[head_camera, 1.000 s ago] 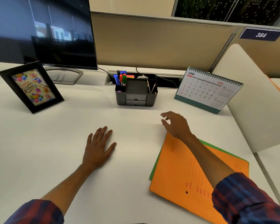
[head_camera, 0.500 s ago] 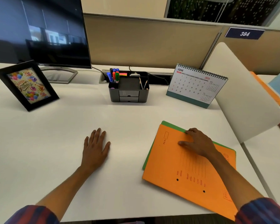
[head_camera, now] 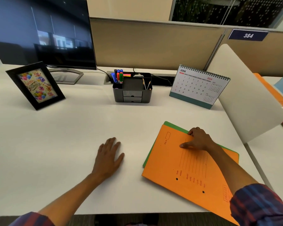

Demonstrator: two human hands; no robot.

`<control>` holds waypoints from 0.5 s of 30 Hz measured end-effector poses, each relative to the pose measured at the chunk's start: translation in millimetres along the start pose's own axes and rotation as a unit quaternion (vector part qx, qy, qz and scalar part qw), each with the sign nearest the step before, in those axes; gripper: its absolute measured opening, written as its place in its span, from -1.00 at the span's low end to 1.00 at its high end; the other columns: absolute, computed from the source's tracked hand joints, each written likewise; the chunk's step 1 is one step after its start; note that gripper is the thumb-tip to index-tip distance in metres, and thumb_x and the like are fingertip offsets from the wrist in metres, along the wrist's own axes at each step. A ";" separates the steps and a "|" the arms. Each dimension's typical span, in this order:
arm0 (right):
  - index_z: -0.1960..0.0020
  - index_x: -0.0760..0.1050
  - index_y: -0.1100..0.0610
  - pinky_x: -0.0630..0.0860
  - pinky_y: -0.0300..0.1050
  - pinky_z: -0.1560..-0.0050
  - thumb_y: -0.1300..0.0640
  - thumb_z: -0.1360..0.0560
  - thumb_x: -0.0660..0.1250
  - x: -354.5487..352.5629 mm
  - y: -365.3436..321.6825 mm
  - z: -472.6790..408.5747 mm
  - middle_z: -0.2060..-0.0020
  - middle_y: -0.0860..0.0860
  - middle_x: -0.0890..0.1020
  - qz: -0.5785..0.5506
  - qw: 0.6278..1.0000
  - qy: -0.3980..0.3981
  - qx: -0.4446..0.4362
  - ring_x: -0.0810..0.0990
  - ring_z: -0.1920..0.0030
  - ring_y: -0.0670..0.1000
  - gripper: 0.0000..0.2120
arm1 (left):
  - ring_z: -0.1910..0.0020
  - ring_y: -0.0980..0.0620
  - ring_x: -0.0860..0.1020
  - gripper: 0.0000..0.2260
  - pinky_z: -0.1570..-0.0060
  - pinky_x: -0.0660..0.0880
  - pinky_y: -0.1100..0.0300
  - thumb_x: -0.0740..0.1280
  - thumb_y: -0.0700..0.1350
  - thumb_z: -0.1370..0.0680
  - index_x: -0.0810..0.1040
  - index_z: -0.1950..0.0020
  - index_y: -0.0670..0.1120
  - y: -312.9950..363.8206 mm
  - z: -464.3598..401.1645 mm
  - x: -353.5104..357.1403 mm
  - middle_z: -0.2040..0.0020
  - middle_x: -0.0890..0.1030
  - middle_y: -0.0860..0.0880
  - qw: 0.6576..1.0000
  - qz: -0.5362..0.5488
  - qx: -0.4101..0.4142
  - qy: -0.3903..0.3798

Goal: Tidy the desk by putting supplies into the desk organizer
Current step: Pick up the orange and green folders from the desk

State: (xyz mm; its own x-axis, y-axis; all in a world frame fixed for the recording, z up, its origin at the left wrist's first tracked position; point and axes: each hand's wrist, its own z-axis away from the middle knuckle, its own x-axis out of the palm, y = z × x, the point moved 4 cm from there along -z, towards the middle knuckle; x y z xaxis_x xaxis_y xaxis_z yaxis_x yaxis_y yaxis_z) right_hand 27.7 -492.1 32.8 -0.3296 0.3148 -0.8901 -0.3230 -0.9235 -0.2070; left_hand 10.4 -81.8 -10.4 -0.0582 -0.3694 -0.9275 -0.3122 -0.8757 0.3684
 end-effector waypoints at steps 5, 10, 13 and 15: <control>-0.16 0.29 0.03 0.53 -0.01 -0.08 -0.28 -0.22 0.54 -1.1 -1.6 -1.1 -0.11 0.01 0.50 -0.039 0.999 -0.008 0.015 0.49 -0.06 0.02 -0.28 | -0.52 0.02 0.19 -0.39 -0.49 0.01 0.10 -0.05 0.34 -0.56 0.43 -0.39 -0.01 38.7 23.8 11.3 -0.51 0.29 -0.01 0.998 0.043 0.044 -0.014; -0.29 0.25 0.03 0.51 -0.07 -0.05 -0.19 -0.28 0.55 0.7 -5.9 -1.1 -0.23 0.06 0.49 -0.073 0.996 -0.042 0.007 0.51 -0.08 0.06 -0.25 | -0.53 0.04 0.14 -0.33 -0.51 0.02 0.02 -0.12 0.39 -0.54 0.42 -0.39 0.00 44.1 24.6 14.1 -0.53 0.26 -0.01 0.998 0.063 0.024 -0.010; -0.35 0.36 0.07 0.50 -0.02 -0.16 -0.20 -0.34 0.50 1.4 -10.0 -2.1 -0.27 0.06 0.50 -0.069 0.996 -0.045 -0.018 0.51 -0.18 0.09 -0.29 | -0.53 0.05 0.12 -0.31 -0.51 0.00 0.04 -0.14 0.41 -0.52 0.42 -0.39 0.02 45.0 26.1 13.5 -0.53 0.24 0.00 0.997 0.068 0.018 -0.016; -0.27 0.48 0.10 0.52 0.00 -0.15 -0.18 -0.40 0.45 -0.1 -15.1 -1.9 -0.18 0.05 0.57 -0.100 0.993 -0.052 -0.048 0.55 -0.13 0.08 -0.44 | -0.53 0.08 0.11 -0.33 -0.52 0.01 0.04 -0.14 0.42 -0.52 0.43 -0.36 0.05 47.8 28.3 12.4 -0.53 0.24 0.02 0.997 0.077 0.021 -0.022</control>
State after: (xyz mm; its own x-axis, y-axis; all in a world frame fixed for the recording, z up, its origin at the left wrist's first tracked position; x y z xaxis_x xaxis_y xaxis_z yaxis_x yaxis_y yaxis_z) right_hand 34.3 -478.6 35.3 -0.3588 0.5097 -0.7820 -0.3067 -0.8556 -0.4170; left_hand -32.1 -119.4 -6.1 -0.1495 -0.4843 -0.8620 -0.3363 -0.7949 0.5050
